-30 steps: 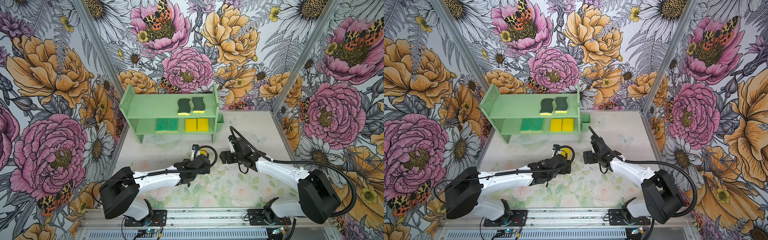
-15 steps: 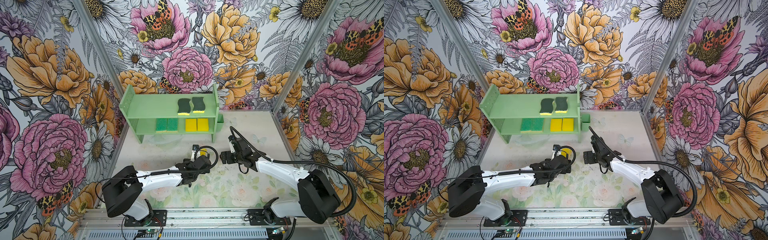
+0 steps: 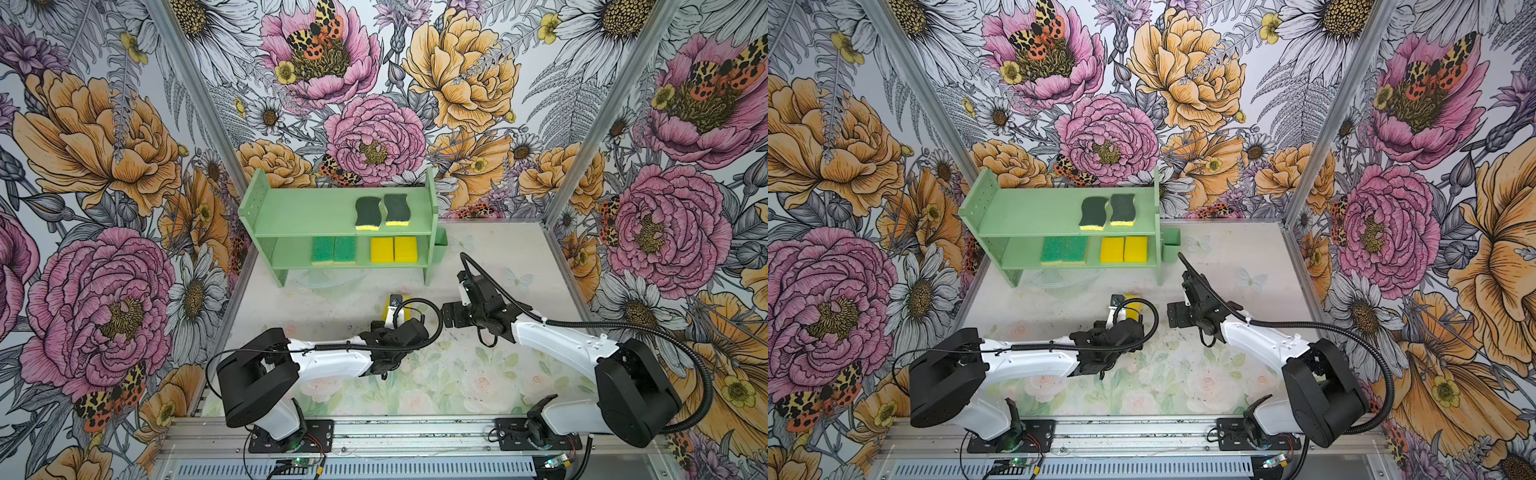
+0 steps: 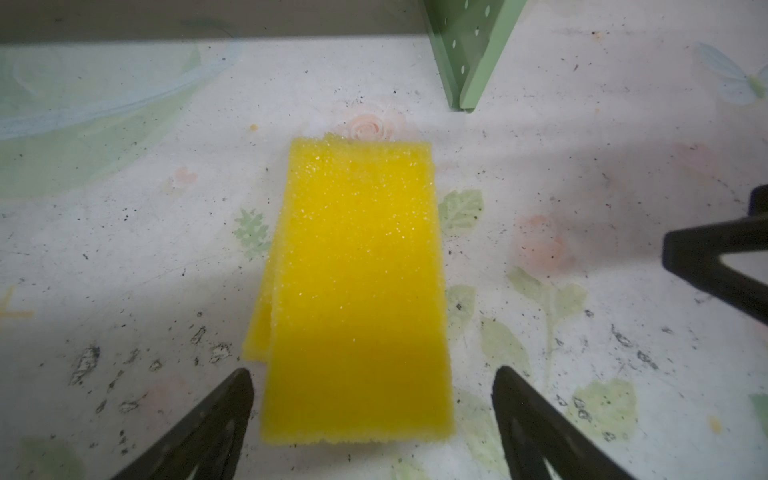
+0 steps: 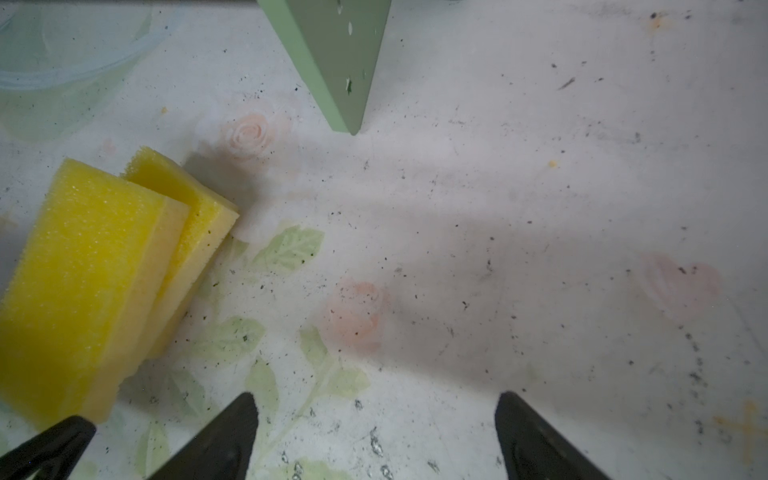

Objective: Place and organize the cleaning sponges onto the shelf
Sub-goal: 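Withdraw the right gripper while the left gripper moves over the yellow sponges, then lower the left gripper onto the top yellow sponge and close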

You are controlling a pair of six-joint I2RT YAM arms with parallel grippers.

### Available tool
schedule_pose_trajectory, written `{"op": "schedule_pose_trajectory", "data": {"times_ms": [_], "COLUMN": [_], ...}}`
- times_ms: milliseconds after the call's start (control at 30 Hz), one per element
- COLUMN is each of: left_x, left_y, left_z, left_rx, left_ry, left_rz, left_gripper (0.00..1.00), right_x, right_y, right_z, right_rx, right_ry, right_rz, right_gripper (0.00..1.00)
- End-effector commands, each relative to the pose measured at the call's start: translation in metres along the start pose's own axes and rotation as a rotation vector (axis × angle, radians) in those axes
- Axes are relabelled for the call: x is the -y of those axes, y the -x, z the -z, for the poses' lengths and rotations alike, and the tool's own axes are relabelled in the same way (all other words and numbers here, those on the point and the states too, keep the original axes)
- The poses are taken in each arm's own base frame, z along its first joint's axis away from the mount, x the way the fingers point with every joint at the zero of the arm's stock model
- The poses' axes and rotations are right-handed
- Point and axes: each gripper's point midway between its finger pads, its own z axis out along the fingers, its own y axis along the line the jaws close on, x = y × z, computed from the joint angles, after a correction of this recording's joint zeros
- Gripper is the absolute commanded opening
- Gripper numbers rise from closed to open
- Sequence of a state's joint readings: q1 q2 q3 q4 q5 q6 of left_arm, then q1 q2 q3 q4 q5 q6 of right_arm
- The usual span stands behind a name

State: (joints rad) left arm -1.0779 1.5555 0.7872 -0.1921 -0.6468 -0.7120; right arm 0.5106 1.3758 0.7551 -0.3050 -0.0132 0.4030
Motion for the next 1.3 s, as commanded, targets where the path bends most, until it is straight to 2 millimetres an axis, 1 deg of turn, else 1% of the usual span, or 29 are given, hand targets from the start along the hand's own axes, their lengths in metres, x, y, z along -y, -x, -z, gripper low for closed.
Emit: {"op": "schedule_pose_trajectory", "data": {"times_ms": [0, 367, 700, 833, 933, 1200, 1267], "left_x": [-0.005, -0.006, -0.005, -0.004, -0.004, -0.008, -0.01], "left_y": [0.001, -0.002, -0.006, -0.008, -0.007, 0.001, 0.006], "left_z": [-0.002, -0.004, -0.01, -0.012, -0.011, -0.001, 0.003], "left_rx": [0.031, 0.027, 0.016, 0.01, 0.014, 0.038, 0.048], "left_ry": [0.032, 0.047, 0.061, 0.064, 0.063, 0.056, 0.054], "left_rz": [0.02, 0.023, 0.011, 0.006, 0.009, 0.021, 0.027], "left_gripper": [0.88, 0.77, 0.75, 0.7, 0.65, 0.6, 0.59], "right_x": [0.003, 0.003, 0.004, 0.004, 0.005, 0.005, 0.005], "right_y": [-0.005, -0.006, -0.007, -0.007, -0.007, -0.008, -0.008], "right_z": [-0.003, -0.003, -0.003, -0.003, -0.003, -0.004, -0.004], "right_rx": [-0.011, -0.011, -0.014, -0.013, -0.012, -0.017, -0.016], "right_ry": [-0.004, -0.006, -0.008, -0.009, -0.011, -0.013, -0.014], "right_rz": [-0.001, -0.001, 0.0, 0.0, 0.0, 0.0, 0.0], "right_gripper": [0.92, 0.92, 0.91, 0.91, 0.91, 0.91, 0.91]}}
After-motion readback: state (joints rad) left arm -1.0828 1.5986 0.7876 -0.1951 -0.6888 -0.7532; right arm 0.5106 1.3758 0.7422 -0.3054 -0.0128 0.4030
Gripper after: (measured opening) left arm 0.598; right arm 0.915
